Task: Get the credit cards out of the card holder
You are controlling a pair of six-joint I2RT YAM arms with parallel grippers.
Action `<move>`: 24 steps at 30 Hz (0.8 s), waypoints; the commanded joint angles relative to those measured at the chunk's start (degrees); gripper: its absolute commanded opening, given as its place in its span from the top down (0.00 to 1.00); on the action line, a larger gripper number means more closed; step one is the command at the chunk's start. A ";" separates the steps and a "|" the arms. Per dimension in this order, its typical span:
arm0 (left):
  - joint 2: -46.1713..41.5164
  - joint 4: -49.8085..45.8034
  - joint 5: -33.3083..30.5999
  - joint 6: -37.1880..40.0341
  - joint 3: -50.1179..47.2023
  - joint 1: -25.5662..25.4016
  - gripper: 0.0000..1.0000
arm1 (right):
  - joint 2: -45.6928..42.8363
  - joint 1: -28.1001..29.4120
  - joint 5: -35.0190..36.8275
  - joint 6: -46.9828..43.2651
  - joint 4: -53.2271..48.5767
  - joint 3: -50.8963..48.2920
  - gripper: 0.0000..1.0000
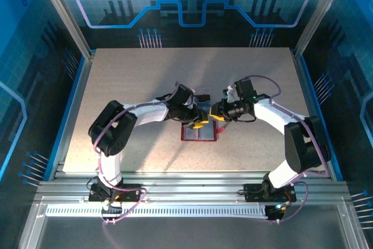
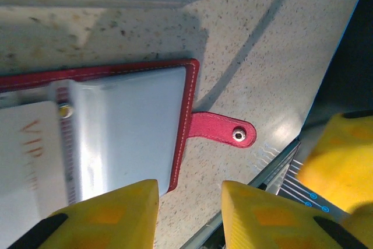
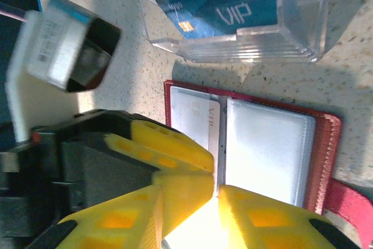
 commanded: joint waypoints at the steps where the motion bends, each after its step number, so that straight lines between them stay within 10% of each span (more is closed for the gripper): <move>1: -3.06 0.61 -1.39 -0.34 -2.77 1.88 0.66 | 2.00 2.24 -1.59 2.05 1.87 0.75 0.69; 24: -5.37 -4.10 -3.92 4.33 -8.67 6.86 0.77 | 12.85 11.26 -0.49 4.91 3.76 5.41 0.70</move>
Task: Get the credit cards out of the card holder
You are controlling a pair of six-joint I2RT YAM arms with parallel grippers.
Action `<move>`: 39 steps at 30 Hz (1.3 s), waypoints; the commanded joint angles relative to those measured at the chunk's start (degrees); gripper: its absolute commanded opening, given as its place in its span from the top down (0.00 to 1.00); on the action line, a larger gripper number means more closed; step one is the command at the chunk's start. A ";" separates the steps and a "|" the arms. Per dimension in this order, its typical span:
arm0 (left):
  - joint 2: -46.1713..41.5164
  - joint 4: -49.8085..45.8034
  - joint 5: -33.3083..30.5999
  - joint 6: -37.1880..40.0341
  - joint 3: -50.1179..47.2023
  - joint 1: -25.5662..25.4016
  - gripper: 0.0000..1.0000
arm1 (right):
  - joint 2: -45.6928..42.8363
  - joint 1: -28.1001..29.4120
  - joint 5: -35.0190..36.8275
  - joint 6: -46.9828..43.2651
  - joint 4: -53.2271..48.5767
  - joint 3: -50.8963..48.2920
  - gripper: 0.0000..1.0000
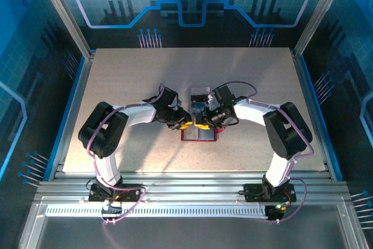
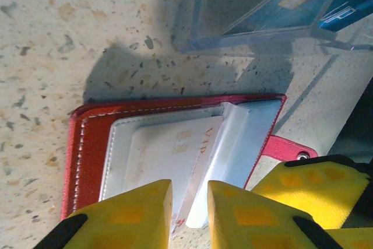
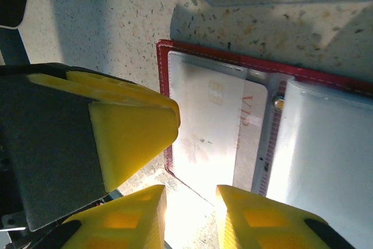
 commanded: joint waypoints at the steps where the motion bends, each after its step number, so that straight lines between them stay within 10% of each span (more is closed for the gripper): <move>1: -1.50 -2.82 -0.90 2.38 -0.75 0.50 0.78 | 1.82 1.27 -0.55 1.11 0.43 1.84 0.70; 39: -0.74 -3.41 -0.76 3.77 -2.52 1.54 0.84 | 6.53 2.68 5.63 -3.98 -9.20 5.75 0.70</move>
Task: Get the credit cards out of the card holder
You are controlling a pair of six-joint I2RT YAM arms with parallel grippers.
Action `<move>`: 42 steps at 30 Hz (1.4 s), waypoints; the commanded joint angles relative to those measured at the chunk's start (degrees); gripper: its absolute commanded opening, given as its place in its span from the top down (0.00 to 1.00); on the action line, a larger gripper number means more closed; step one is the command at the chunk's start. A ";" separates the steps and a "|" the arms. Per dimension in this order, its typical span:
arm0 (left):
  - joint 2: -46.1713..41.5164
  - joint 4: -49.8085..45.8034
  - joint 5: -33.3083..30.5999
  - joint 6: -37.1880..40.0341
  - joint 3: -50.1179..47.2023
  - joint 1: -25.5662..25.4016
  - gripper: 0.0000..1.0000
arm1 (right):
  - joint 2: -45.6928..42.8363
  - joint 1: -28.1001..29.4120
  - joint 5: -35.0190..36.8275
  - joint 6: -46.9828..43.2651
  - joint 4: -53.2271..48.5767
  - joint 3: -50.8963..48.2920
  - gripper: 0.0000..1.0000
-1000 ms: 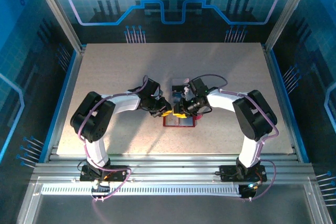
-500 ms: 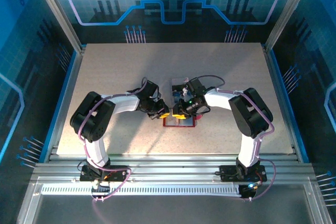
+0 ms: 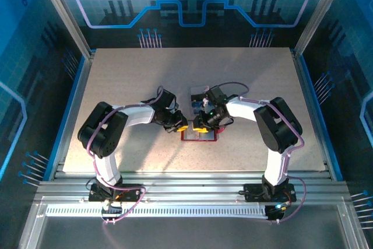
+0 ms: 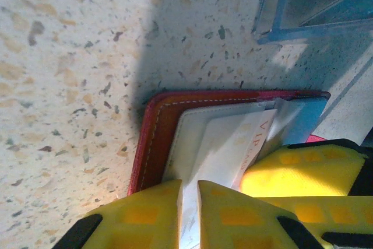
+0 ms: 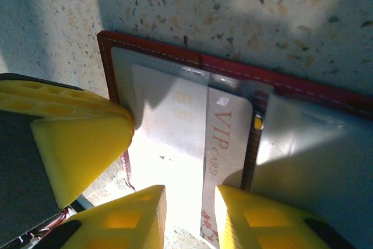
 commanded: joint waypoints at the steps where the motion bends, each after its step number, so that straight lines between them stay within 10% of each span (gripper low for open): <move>1: -0.71 -1.40 0.28 1.11 -0.60 0.65 0.84 | 0.46 0.46 1.55 -1.05 -2.87 0.92 0.70; 42: 0.49 -7.37 2.31 5.45 2.68 0.31 0.94 | -2.56 -3.50 -3.19 2.89 6.46 -6.18 0.71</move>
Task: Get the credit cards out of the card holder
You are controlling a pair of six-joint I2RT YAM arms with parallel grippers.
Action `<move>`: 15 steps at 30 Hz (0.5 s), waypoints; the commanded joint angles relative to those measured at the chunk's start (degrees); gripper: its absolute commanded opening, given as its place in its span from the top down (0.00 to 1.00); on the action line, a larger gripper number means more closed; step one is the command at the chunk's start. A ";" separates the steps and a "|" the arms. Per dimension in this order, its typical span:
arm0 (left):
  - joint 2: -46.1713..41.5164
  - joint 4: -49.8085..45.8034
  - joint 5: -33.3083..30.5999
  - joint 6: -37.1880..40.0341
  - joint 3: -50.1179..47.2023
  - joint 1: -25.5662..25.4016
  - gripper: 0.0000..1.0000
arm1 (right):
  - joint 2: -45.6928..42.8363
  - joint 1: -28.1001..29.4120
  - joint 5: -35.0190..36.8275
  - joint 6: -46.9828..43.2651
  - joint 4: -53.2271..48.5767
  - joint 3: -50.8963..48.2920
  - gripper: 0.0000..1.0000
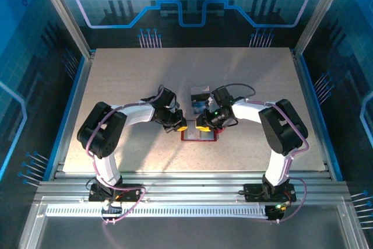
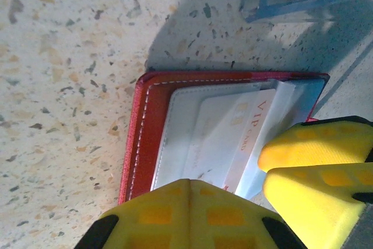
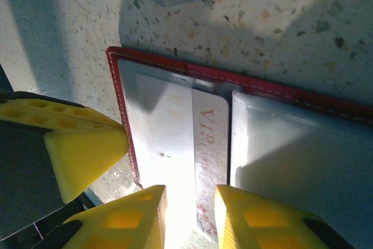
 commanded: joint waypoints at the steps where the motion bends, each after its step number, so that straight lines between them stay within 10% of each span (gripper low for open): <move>1: 0.89 -2.43 0.90 1.79 0.49 0.16 0.95 | 0.51 -0.80 -0.77 -0.01 0.64 -1.24 0.71; 15: 2.41 -3.99 0.47 2.69 0.66 -0.35 0.96 | 2.13 -0.81 -1.83 0.92 3.51 -2.92 0.71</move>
